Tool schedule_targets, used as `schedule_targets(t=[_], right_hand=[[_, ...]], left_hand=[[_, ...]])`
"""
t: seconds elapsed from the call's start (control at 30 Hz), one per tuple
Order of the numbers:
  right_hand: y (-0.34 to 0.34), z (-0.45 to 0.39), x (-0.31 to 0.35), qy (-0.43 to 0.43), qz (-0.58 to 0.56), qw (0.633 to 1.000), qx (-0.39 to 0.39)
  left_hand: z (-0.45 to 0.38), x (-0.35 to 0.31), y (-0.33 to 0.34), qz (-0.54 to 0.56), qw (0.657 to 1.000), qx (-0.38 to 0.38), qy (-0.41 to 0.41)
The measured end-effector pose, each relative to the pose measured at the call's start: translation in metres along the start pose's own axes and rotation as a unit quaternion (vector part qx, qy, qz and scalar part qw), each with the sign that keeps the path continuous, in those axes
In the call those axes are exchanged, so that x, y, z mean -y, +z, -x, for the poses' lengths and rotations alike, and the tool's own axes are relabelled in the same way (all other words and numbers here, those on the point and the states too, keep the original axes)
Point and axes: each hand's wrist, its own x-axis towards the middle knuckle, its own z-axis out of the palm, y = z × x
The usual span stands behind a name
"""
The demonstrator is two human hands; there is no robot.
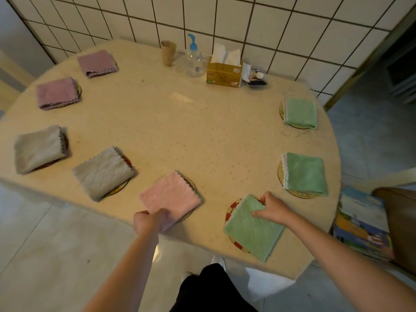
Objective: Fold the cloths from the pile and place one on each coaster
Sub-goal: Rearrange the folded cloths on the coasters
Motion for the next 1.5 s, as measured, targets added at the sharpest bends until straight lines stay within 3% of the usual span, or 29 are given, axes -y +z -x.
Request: schedule_targets(t=[0.13, 0.37, 0.57, 0.67, 0.8, 0.93, 1.07, 1.17, 1.3, 1.4, 1.5], right_hand=[[-0.004, 0.0, 0.001, 0.004, 0.034, 0.999, 0.024], [-0.008, 0.007, 0.003, -0.023, 0.022, 0.999, 0.027], [-0.014, 0.006, 0.003, 0.022, -0.031, 0.999, 0.034], [-0.017, 0.004, 0.006, 0.042, -0.099, 0.99, 0.092], [-0.023, 0.023, 0.015, -0.01, -0.201, 0.967, 0.154], [-0.014, 0.035, 0.007, -0.011, -0.39, 0.904, 0.172], [0.025, 0.044, 0.001, 0.076, -0.576, 0.811, 0.076], [0.052, 0.05, -0.005, 0.113, -0.645, 0.754, 0.049], [0.059, 0.056, -0.009, 0.095, -0.713, 0.692, 0.062], [0.062, 0.052, -0.014, 0.088, -0.726, 0.679, 0.058], [0.062, 0.049, -0.02, 0.108, -0.713, 0.691, 0.046]], left_hand=[[-0.001, -0.004, -0.003, 0.023, 0.998, 0.027, -0.046], [-0.008, -0.01, -0.007, 0.11, 0.984, 0.135, -0.021], [-0.008, -0.013, -0.008, 0.187, 0.964, 0.185, -0.045], [-0.006, -0.015, -0.01, 0.201, 0.957, 0.207, -0.021], [-0.003, -0.03, -0.015, 0.164, 0.942, 0.29, 0.029], [-0.013, -0.051, -0.016, 0.057, 0.936, 0.335, 0.088], [-0.041, -0.054, -0.013, -0.179, 0.939, 0.239, 0.168], [-0.051, -0.05, -0.013, -0.203, 0.942, 0.211, 0.164], [-0.054, -0.051, -0.015, -0.217, 0.925, 0.242, 0.198], [-0.058, -0.055, -0.014, -0.223, 0.92, 0.247, 0.207], [-0.059, -0.06, -0.013, -0.237, 0.913, 0.256, 0.211]])
